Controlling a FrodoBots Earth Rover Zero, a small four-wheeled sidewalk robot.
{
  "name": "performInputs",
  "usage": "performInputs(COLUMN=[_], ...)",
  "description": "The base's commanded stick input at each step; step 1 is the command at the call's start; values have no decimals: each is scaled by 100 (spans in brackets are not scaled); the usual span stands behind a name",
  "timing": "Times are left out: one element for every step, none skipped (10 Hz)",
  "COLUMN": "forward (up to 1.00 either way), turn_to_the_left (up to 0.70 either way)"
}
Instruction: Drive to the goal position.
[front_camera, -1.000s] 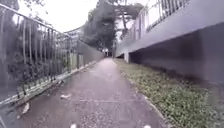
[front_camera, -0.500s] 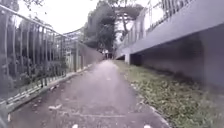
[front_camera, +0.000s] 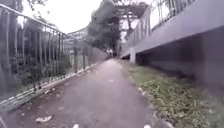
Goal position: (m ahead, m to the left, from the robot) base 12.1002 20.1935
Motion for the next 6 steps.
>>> performInputs(forward=[70, 70, 70, 70, 70, 70], turn_to_the_left=[0, 0, 0, 0, 0, 0])
